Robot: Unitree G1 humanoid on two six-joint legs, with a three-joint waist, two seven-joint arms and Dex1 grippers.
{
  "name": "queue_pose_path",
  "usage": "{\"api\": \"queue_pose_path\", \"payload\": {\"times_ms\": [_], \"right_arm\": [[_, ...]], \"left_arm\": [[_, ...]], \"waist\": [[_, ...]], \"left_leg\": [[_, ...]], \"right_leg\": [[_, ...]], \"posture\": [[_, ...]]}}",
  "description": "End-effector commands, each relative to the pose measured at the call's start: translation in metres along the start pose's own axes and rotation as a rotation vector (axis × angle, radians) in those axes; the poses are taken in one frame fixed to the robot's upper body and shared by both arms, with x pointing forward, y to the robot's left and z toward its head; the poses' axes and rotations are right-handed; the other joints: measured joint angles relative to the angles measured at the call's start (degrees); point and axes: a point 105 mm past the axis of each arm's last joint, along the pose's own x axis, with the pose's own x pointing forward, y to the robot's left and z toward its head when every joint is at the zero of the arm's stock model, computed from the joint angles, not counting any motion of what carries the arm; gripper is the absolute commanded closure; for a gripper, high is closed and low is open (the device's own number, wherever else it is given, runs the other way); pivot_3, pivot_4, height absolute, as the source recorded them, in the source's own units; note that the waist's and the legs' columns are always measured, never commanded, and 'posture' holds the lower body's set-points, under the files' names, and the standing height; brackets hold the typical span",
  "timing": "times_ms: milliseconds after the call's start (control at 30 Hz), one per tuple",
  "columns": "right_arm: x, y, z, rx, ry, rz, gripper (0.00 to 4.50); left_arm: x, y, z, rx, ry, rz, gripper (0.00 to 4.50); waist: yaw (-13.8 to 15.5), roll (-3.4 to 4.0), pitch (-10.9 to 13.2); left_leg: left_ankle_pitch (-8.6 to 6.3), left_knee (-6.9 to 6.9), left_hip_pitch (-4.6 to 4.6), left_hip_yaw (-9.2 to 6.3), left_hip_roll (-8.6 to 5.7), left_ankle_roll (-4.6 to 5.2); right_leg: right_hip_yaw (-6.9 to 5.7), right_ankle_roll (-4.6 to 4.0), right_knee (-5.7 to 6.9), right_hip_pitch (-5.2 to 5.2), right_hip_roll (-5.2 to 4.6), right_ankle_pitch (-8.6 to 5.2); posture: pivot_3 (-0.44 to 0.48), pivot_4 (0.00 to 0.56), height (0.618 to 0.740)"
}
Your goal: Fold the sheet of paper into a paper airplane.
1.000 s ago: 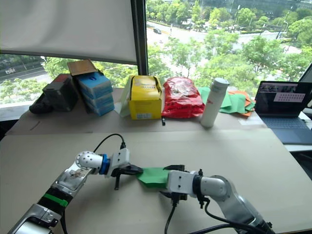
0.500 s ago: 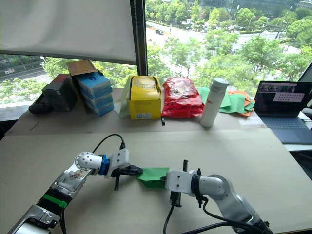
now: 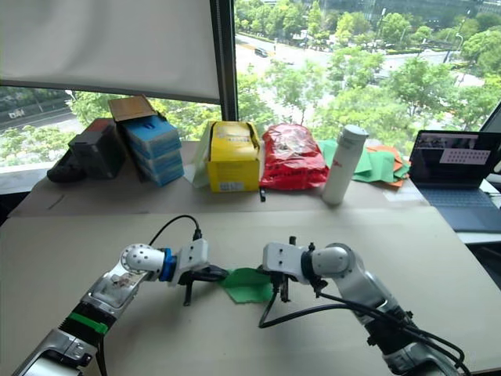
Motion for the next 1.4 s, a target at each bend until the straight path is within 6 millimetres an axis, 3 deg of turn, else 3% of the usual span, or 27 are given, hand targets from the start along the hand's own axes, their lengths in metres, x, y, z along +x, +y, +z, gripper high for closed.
{"api": "queue_pose_path", "payload": {"times_ms": [33,133,367,533,633,733,967,1067,1167,1367,1400], "right_arm": [[0.004,0.003,-0.003,0.046,0.000,0.028,4.48],[0.006,0.007,-0.009,0.067,0.013,0.040,4.48],[0.009,0.011,-0.020,0.060,0.051,0.042,4.48],[0.010,0.014,-0.024,0.061,0.066,0.042,4.48],[0.011,0.013,-0.025,0.056,0.070,0.037,4.48],[0.011,0.013,-0.024,0.060,0.069,0.035,4.48],[0.014,0.014,-0.012,0.060,0.021,0.015,4.48],[0.012,0.012,0.001,0.079,-0.031,-0.006,3.56],[0.003,-0.001,0.028,0.088,-0.136,-0.077,2.55],[-0.007,-0.008,0.059,0.031,-0.233,-0.107,2.55],[-0.005,-0.006,0.061,0.010,-0.229,-0.104,2.81]], "left_arm": [[0.003,-0.011,-0.018,-0.046,0.066,-0.020,4.50],[-0.004,-0.006,-0.014,-0.035,0.063,0.005,4.50],[-0.042,0.020,0.024,0.014,0.011,0.095,4.50],[-0.029,0.003,0.043,-0.029,-0.084,-0.001,4.50],[-0.016,-0.004,0.041,-0.045,-0.105,-0.017,4.50],[0.000,0.002,0.033,-0.072,-0.109,0.012,4.50],[0.018,-0.003,-0.003,-0.086,-0.004,0.004,4.50],[0.018,-0.011,-0.008,-0.091,0.008,-0.023,4.50],[0.016,-0.014,-0.012,-0.097,0.013,-0.023,4.50],[0.016,-0.012,-0.013,-0.100,0.016,-0.014,4.50],[0.016,-0.013,-0.013,-0.100,0.015,-0.013,4.50]], "waist": [[0.00,0.00,0.00],[-0.02,0.00,0.00],[-0.19,0.01,0.01],[-0.07,0.01,0.00],[-0.13,0.01,0.00],[-0.08,0.01,0.00],[-0.12,0.00,0.00],[-0.12,0.00,-0.01],[-0.16,0.00,-0.01],[-0.15,0.00,-0.01],[-0.15,0.00,-0.01]], "left_leg": [[0.00,0.00,0.00,0.00,0.00,0.00],[0.05,0.00,-0.01,0.00,-0.01,-0.09],[0.05,-0.02,-0.04,-0.01,0.02,-0.09],[0.12,0.00,-0.03,-0.01,0.00,-0.20],[0.15,0.00,-0.03,0.00,0.00,-0.27],[0.16,-0.01,-0.03,0.00,0.00,-0.27],[0.11,-0.01,-0.02,-0.01,0.01,-0.18],[0.09,-0.01,0.03,-0.02,0.01,-0.16],[0.08,-0.03,0.01,-0.03,0.04,-0.14],[0.06,-0.02,-0.01,-0.04,0.03,-0.11],[0.05,-0.03,-0.01,-0.04,0.03,-0.08]], "right_leg": [[0.00,0.00,0.00,0.00,-0.01,0.00],[0.00,0.00,0.00,-0.01,-0.04,0.00],[0.00,0.00,0.02,-0.08,0.00,0.00],[0.00,0.01,-0.02,-0.02,-0.06,0.00],[0.01,0.01,0.00,-0.03,-0.02,0.00],[0.01,0.00,0.03,-0.04,0.02,0.00],[0.01,-0.01,0.01,-0.03,0.04,0.01],[0.02,-0.01,0.02,0.01,-0.03,0.01],[0.03,-0.01,0.05,-0.04,-0.05,0.01],[0.03,-0.02,0.04,-0.06,-0.09,0.01],[0.03,-0.02,0.04,-0.07,-0.09,0.01]], "posture": [[0.000,0.150,0.740],[0.000,0.150,0.740],[0.000,0.150,0.740],[0.000,0.150,0.740],[0.000,0.150,0.740],[0.000,0.150,0.740],[0.000,0.150,0.740],[0.000,0.150,0.740],[0.000,0.150,0.740],[0.000,0.150,0.740],[0.000,0.150,0.740]]}}
